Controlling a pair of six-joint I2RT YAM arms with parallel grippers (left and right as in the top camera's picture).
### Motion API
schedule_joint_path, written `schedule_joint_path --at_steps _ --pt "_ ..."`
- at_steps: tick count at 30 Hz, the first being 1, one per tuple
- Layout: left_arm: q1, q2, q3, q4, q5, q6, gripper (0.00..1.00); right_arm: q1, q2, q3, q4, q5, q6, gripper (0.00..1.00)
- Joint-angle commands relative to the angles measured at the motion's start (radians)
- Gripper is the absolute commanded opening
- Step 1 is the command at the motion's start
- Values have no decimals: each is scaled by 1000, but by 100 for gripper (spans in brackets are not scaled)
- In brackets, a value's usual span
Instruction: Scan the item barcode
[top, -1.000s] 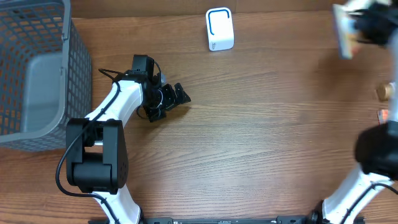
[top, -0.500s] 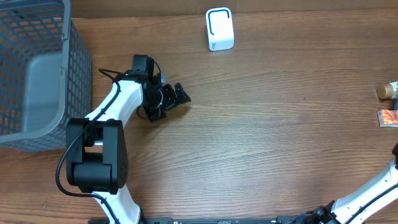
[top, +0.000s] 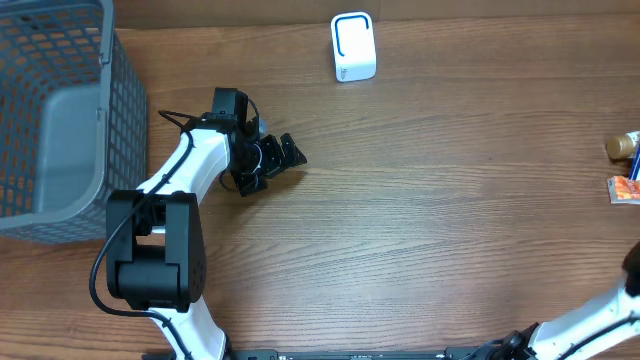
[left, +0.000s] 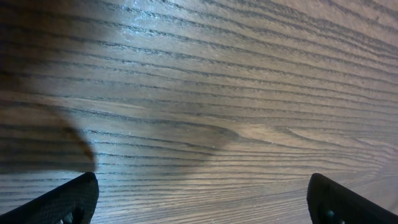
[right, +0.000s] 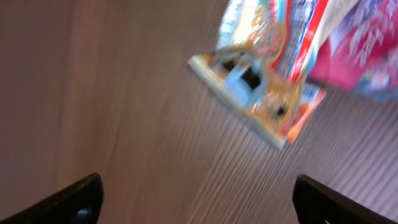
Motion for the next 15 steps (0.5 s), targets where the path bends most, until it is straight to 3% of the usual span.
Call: schedule_joint_path --at_steps 1,8,15 --pt "-7 -28 15 2 -4 11 100 67 -184 45 -154 -94 -10 100" --pt "-7 -28 15 2 -4 11 100 204 -434 -41 -212 -55 -87 100" --pt "-7 -28 15 2 -4 11 100 347 -772 -319 -177 -6 -114 100"
